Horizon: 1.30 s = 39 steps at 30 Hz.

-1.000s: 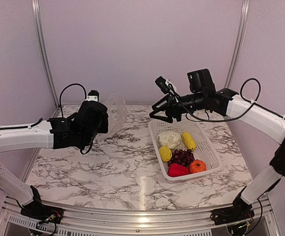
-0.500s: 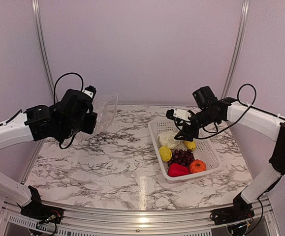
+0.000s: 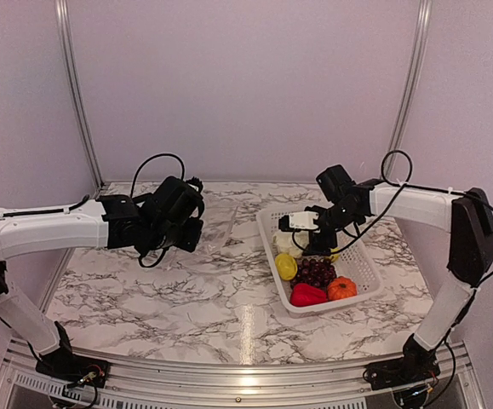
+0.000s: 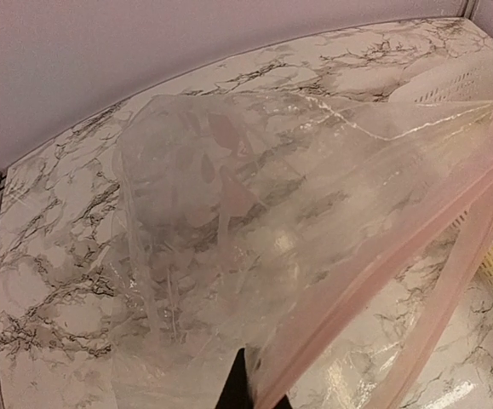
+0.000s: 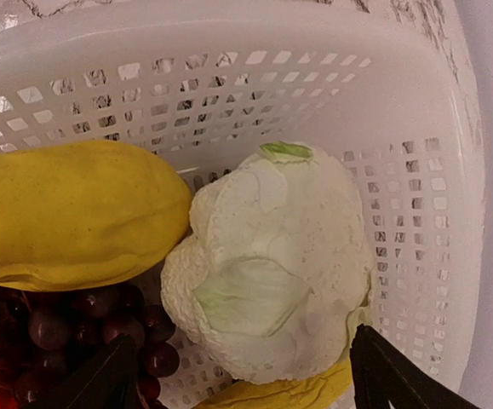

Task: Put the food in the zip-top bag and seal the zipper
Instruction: Pick up the fake vegetable from the bin.

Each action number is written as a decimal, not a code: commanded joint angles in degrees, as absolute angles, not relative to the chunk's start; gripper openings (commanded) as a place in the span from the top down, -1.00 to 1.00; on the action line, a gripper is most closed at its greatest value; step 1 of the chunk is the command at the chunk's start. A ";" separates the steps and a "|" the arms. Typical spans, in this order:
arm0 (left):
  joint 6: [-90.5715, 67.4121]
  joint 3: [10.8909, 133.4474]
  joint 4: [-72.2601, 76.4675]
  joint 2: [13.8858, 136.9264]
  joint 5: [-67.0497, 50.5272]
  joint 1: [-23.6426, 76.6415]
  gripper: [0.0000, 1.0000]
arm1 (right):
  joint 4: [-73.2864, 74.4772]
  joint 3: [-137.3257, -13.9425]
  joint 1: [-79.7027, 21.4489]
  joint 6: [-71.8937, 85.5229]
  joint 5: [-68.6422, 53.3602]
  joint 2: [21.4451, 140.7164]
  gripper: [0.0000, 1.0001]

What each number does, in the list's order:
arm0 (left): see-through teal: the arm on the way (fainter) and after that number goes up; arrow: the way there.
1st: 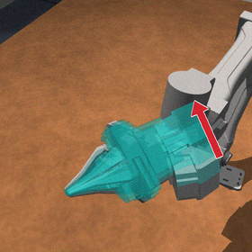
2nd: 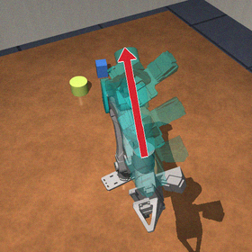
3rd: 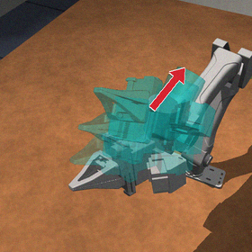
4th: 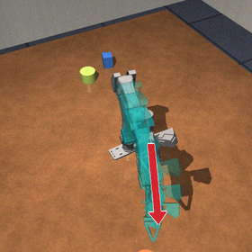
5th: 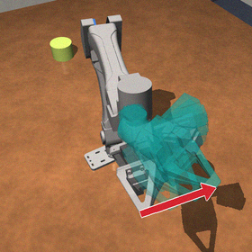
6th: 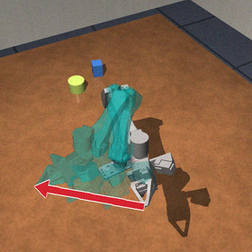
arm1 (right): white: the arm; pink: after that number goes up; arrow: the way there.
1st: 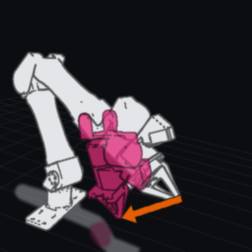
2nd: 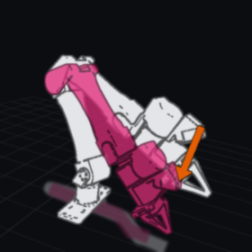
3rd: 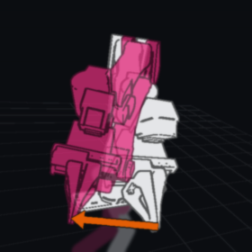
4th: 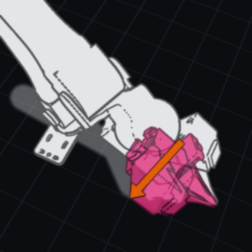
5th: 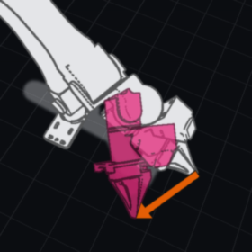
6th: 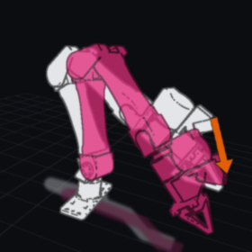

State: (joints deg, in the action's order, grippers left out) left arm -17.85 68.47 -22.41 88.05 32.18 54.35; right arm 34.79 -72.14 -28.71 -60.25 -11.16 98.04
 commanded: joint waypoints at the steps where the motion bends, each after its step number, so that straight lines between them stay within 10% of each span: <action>1: -19.93 69.30 -20.04 87.69 30.26 53.62 1.00 | 30.79 -71.57 -29.76 -62.89 -7.62 100.60 -0.68; 12: -21.17 68.44 -18.72 87.20 28.43 51.99 1.00 | 24.61 -69.85 -29.95 -62.74 -3.47 104.40 -0.57; 23: -21.89 68.13 -16.63 87.65 27.73 51.62 1.00 | 24.76 -71.85 -28.04 -57.47 -7.64 99.57 0.50; 39: -28.82 64.70 -2.89 90.10 32.16 51.07 1.00 | 41.79 -88.78 -26.37 -34.64 -39.91 90.05 0.85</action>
State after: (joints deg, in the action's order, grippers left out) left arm -26.39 66.04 -8.54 88.36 29.50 51.40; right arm 38.79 -83.20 -26.55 -45.47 -23.11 89.73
